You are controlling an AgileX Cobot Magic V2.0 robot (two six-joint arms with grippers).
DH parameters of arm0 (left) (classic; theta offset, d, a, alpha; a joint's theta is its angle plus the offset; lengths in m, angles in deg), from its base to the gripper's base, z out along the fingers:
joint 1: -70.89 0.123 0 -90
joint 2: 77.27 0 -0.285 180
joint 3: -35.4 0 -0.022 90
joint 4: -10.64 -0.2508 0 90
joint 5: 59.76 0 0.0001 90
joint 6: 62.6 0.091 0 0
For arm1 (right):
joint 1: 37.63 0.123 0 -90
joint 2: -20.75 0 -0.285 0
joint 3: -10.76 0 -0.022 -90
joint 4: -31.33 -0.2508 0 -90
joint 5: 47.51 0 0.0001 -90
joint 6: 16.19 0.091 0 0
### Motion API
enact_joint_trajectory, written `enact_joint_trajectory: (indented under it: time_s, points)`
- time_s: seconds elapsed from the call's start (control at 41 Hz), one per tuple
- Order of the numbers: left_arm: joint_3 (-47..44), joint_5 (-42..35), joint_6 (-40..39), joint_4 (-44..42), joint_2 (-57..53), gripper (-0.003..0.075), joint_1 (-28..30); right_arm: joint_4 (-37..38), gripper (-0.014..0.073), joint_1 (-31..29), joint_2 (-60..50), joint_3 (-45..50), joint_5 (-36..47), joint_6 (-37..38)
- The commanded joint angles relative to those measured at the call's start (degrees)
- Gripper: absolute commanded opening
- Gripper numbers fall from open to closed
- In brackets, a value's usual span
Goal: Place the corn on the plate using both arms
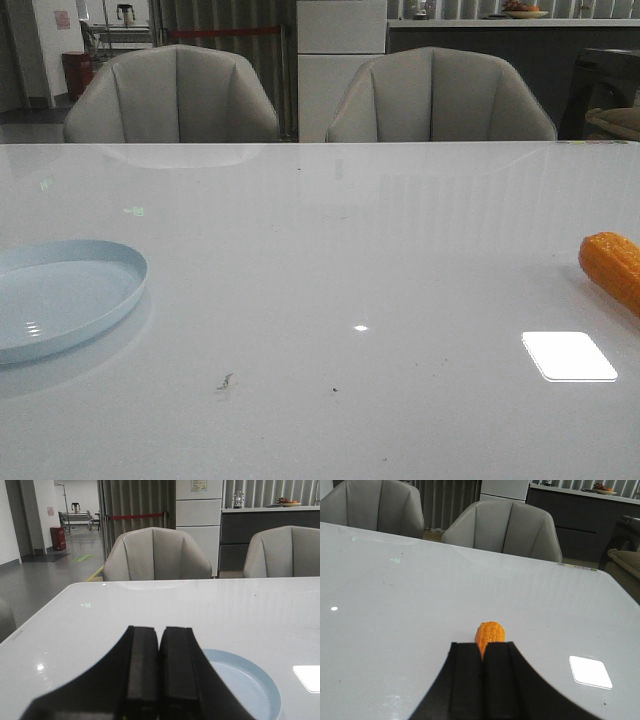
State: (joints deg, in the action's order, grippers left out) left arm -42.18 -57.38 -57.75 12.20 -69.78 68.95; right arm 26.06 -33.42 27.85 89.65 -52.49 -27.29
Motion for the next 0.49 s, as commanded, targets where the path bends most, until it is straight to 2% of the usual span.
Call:
enact_joint_trajectory:
  time_s: [0.0, 0.464]
  points:
    - [-2.1, -5.4, -0.5, 0.2, -0.9, 0.0089, -0.1, 0.4, 0.0055, 0.1, -1.2, -1.3, 4.5, 0.0]
    - [-2.1, -6.5, -0.5, 0.2, -0.9, 0.0089, -0.1, 0.4, 0.0055, 0.1, -1.2, -1.3, 4.5, 0.0]
